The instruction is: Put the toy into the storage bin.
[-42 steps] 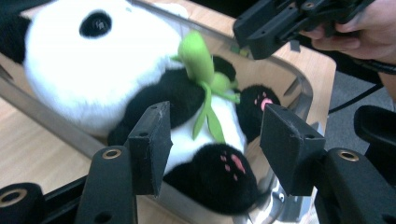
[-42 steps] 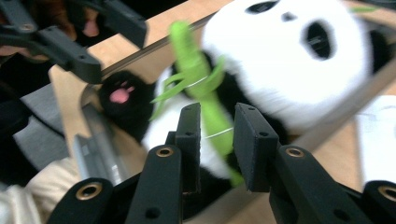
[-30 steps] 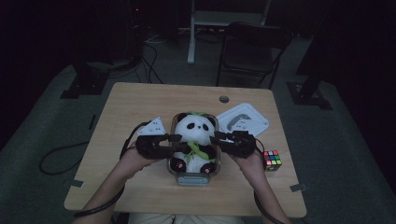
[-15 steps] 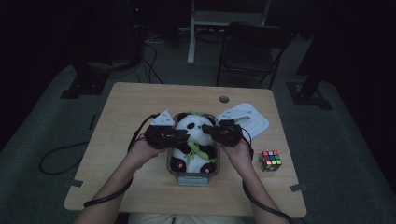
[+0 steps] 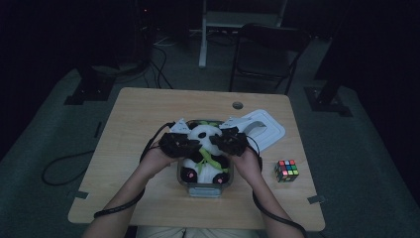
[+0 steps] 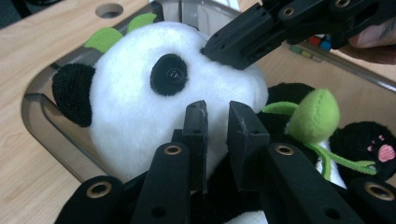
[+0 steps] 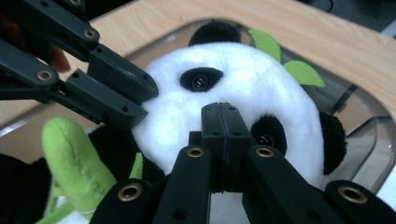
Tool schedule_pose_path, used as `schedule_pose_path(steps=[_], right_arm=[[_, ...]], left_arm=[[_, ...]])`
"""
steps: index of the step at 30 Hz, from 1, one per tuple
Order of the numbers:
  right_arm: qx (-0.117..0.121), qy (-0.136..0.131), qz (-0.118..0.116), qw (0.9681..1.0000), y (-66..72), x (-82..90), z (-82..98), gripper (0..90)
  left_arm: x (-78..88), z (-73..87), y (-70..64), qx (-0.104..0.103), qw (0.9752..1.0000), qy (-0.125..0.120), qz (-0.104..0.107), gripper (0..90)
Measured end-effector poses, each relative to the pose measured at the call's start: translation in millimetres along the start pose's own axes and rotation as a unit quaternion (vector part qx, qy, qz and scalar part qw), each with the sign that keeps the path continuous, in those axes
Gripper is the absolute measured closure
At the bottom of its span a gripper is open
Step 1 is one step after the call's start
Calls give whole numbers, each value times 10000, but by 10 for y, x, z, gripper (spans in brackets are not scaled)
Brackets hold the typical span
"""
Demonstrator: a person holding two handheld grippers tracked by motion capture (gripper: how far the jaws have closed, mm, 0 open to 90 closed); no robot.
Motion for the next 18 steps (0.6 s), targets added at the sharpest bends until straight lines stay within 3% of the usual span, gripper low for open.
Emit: schedule_pose_path(steps=[9,16,18], right_arm=[[207,538,198,9981,39,-101,-75,900],[35,428,47,9991,0,-92,-69,900],[-46,331,-4,9994,-18,-64,-63,900]], left_arm=[[-113,18,69,138,9997,190,-67,837],[-91,15,58,162,9997,158,-69,829],[-53,9,51,186,9997,105,106,742]])
Point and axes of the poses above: each handheld gripper's, and its own axes: x roughly backward along the jaws, z roughly out of its underside, y roughly to its left, the point moved 2 cm from there along -x, roughly forward along the jaws, and after that the axes turned 10 degrees about x, right-handed, at the moved point
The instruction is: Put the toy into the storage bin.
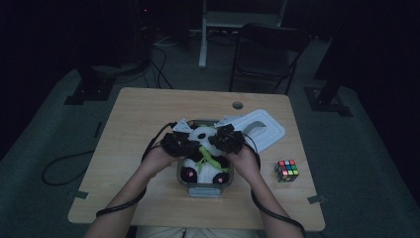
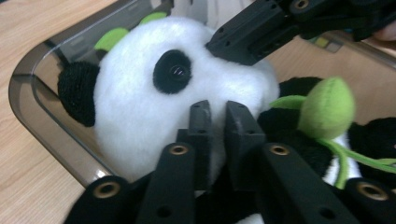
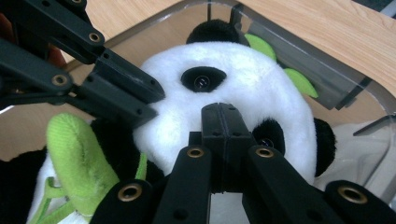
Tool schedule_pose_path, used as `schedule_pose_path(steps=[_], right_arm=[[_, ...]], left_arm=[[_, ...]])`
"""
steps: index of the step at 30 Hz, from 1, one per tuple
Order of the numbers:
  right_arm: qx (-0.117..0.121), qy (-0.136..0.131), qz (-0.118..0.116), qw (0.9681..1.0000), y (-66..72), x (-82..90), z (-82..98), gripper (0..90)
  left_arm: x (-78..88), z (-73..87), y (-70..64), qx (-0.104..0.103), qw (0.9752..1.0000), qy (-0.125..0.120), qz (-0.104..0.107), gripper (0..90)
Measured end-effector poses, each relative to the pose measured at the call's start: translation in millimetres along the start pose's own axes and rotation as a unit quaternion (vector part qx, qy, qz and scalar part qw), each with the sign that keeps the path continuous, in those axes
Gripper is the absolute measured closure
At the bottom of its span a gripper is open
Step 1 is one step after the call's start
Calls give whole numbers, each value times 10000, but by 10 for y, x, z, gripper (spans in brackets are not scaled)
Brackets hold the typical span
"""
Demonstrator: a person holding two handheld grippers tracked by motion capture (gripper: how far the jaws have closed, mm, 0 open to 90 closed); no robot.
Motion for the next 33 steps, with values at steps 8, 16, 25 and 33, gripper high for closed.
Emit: schedule_pose_path(steps=[8,16,25,33], right_arm=[[-257,-361,-147,9989,-58,175,70,611],[-359,-539,-211,9977,-71,301,147,405],[-698,-882,-73,9936,-129,491,283,220],[-580,-1006,371,9925,-157,678,469,160]], left_arm=[[127,8,-19,-6,9998,-189,75,504],[203,48,1,34,9995,-292,103,454],[344,122,58,82,9985,-451,286,275],[447,214,76,15,9977,-652,159,191]])
Point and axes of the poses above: each handheld gripper's, and its own axes: x roughly backward along the jaws, z roughly out of its underside, y roughly to its left, the point moved 2 cm from there along -x, roughly forward along the jaws, and after that the axes turned 10 degrees about x, right-handed, at the moved point
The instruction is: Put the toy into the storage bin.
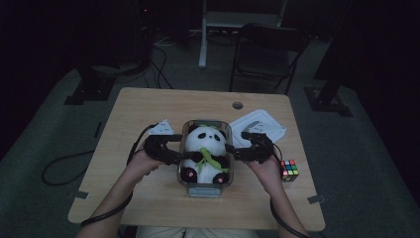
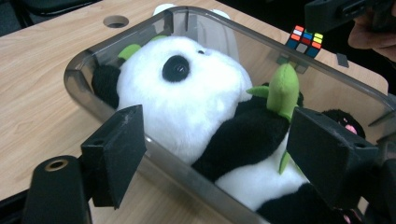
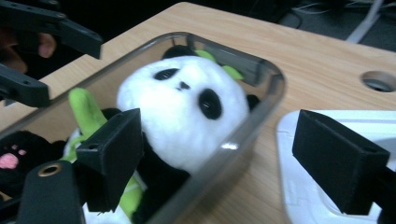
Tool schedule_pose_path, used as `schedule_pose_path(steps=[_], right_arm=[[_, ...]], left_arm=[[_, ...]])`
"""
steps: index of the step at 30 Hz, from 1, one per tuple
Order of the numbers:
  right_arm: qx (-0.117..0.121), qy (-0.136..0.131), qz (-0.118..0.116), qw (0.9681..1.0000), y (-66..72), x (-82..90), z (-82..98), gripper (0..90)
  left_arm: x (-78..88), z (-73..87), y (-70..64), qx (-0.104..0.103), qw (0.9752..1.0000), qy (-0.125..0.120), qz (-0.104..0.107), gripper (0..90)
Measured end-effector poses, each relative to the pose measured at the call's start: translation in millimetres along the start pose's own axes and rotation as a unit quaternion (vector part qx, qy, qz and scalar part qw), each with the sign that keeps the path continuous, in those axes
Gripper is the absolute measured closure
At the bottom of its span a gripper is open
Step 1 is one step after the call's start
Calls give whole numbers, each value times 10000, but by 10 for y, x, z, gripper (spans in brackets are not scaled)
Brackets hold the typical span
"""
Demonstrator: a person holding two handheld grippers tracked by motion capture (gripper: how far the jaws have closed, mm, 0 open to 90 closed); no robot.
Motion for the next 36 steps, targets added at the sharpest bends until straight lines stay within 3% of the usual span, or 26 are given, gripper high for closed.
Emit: schedule_pose_path(steps=[8,15,19,22,30,36], right_arm=[[-57,-39,404,9992,-87,217,166,175],[-39,20,801,9968,-133,436,344,119],[-83,99,1056,9943,-171,555,459,116],[-174,119,1112,9936,-201,604,525,116],[-558,269,1638,9845,-373,805,851,116],[-726,473,1972,9765,-467,915,1088,121]], left_arm=[[117,118,84,141,9998,-51,-100,160],[186,207,151,155,9996,20,-253,17],[190,272,192,182,9992,76,-352,17],[182,312,211,215,9991,106,-341,17],[201,482,316,375,9982,-13,-459,18],[185,593,373,341,9981,-32,-511,18]])
Point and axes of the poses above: each handheld gripper's, and its own axes: x roughly backward along the jaws, z roughly out of its underside, y roughly to its left, the point moved 2 cm from there along -x, roughly forward along the jaws, and after that the axes turned 10 degrees about x, right-handed, at the moved point
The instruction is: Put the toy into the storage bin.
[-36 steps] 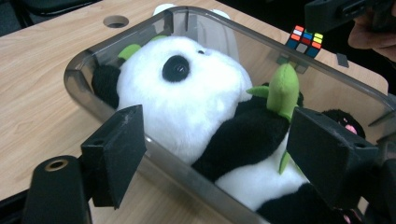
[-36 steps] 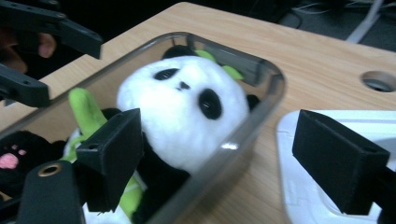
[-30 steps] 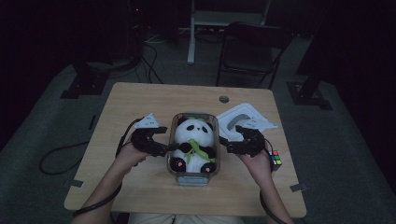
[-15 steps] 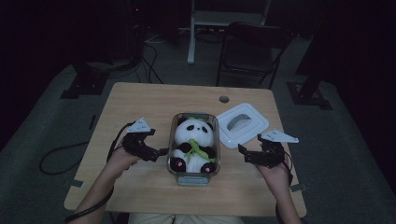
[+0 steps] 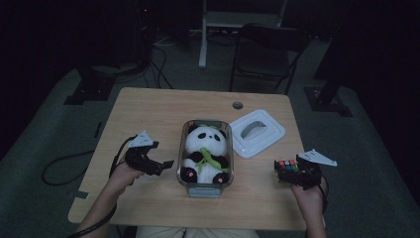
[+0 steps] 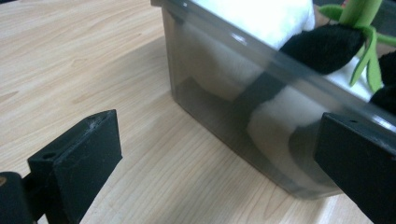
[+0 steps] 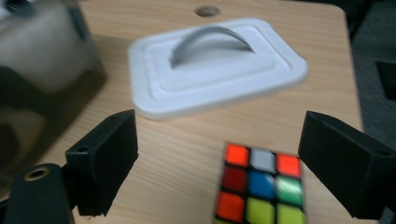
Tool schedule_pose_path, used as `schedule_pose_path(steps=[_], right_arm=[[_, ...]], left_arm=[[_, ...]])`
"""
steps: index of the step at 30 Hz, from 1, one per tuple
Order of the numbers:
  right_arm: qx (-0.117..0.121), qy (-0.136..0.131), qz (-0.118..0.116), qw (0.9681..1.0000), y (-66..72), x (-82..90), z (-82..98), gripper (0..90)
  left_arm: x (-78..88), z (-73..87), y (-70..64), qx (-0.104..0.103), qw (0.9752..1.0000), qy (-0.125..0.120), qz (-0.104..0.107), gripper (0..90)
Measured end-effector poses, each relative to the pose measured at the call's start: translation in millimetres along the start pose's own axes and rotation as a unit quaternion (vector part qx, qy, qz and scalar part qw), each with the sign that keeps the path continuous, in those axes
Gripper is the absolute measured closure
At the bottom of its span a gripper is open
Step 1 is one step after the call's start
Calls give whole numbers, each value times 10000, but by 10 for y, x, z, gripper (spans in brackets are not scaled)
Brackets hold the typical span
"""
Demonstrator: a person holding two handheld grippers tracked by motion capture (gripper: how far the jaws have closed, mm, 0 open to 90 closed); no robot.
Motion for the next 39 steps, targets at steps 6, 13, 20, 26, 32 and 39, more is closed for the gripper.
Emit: schedule_pose_path(steps=[6,13,20,26,32,39], right_arm=[[-111,203,256,9994,-74,-1,178,121],[-178,468,228,9985,-46,-137,341,122],[-284,727,209,9967,-44,-312,459,157],[-225,769,300,9963,-70,-331,479,325],[-247,894,178,9955,-98,-320,466,339],[-309,793,-73,9963,-94,-237,395,340]], left_arm=[[-17,73,46,116,9999,-21,-2,18],[-47,214,104,217,9997,101,-47,19],[-63,283,141,249,9995,138,-150,19],[-86,331,170,258,9992,182,-261,19],[-91,372,221,322,9986,189,-363,19],[-114,422,254,336,9981,276,-443,19]])
Point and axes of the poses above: each handheld gripper's, and its own axes: x roughly backward along the jaws, z roughly out of its underside, y roughly to its left, the point moved 2 cm from there along -x, roughly forward along the jaws, and after that the axes turned 10 degrees about x, right-handed, at the moved point
